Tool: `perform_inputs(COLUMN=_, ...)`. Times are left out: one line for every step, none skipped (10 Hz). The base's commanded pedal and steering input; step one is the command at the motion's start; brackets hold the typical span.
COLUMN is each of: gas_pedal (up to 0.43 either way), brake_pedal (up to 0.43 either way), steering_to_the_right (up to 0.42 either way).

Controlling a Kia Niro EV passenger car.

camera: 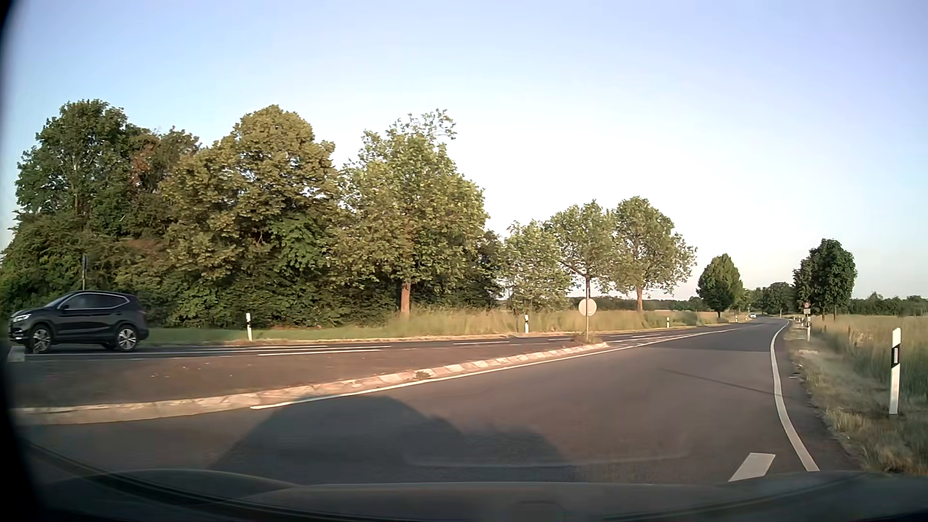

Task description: Follow the waypoints while adhering to traffic rules and regulations

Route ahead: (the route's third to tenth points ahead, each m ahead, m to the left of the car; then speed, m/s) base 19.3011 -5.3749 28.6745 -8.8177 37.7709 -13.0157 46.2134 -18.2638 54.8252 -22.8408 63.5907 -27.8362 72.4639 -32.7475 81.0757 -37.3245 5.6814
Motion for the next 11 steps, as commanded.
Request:
perform_inputs(gas_pedal=0.319, brake_pedal=0.03, steering_to_the_right=0.2)
perform_inputs(gas_pedal=0.339, brake_pedal=0.03, steering_to_the_right=0.201)
perform_inputs(gas_pedal=0.339, brake_pedal=0.03, steering_to_the_right=0.198)
perform_inputs(gas_pedal=0.339, brake_pedal=0.03, steering_to_the_right=0.194)
perform_inputs(gas_pedal=0.35, brake_pedal=0.03, steering_to_the_right=0.19)
perform_inputs(gas_pedal=0.358, brake_pedal=0.03, steering_to_the_right=0.182)
perform_inputs(gas_pedal=0.37, brake_pedal=0.03, steering_to_the_right=0.171)
perform_inputs(gas_pedal=0.378, brake_pedal=0.03, steering_to_the_right=0.16)
perform_inputs(gas_pedal=0.378, brake_pedal=0.03, steering_to_the_right=0.151)
perform_inputs(gas_pedal=0.378, brake_pedal=0.03, steering_to_the_right=0.144)
perform_inputs(gas_pedal=0.378, brake_pedal=0.03, steering_to_the_right=0.136)
